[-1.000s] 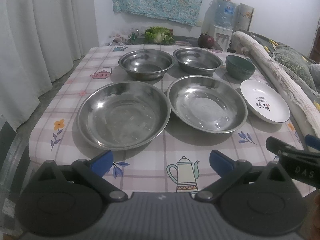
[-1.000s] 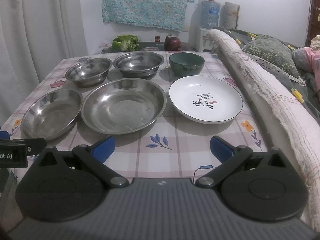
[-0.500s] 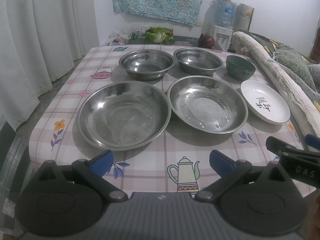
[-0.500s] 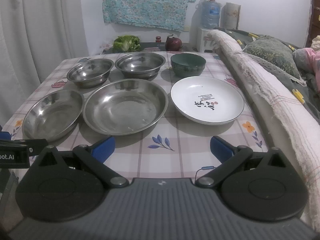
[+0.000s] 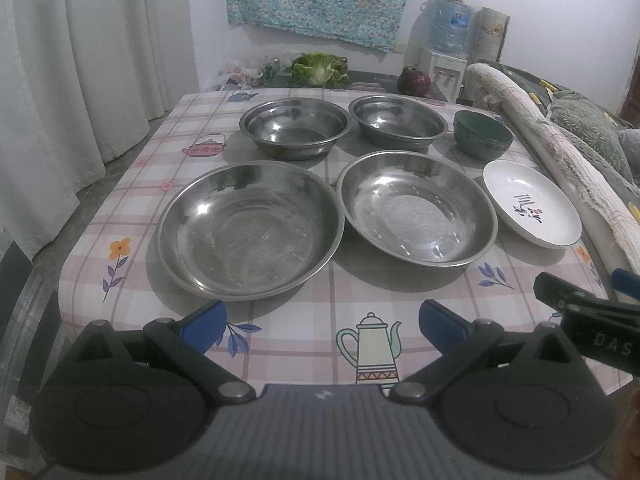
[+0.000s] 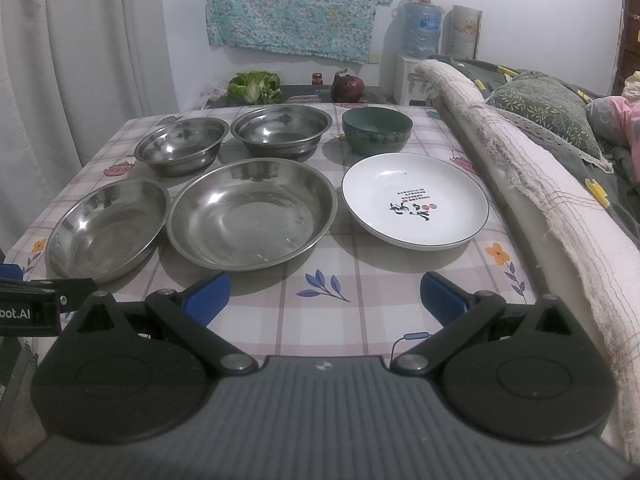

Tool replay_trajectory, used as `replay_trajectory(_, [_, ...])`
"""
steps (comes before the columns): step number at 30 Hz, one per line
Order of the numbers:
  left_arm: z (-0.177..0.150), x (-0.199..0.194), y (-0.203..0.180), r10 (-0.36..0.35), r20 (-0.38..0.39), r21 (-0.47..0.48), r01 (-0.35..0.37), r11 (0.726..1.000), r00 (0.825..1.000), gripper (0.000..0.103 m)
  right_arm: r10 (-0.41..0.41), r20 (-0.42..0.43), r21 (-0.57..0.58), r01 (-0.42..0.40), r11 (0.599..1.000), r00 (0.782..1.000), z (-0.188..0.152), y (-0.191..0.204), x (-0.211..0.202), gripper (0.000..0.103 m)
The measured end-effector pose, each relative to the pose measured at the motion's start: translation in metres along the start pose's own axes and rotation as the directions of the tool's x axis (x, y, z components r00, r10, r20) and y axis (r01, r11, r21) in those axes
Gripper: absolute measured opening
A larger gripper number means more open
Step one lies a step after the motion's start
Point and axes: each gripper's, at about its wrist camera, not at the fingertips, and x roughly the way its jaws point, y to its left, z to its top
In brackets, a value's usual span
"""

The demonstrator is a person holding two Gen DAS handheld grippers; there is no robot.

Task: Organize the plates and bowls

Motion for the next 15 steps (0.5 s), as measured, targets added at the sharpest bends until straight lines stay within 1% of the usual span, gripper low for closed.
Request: replay_trajectory(15, [-0.0006,0.0011,0.0030,0.003,-0.003,-0.001,-0.003,1.000,1.000,0.103,0.001,-0.001,0.003,-0.001,1.000,1.000,-0.0004,-0.0008,0.0011,0.102])
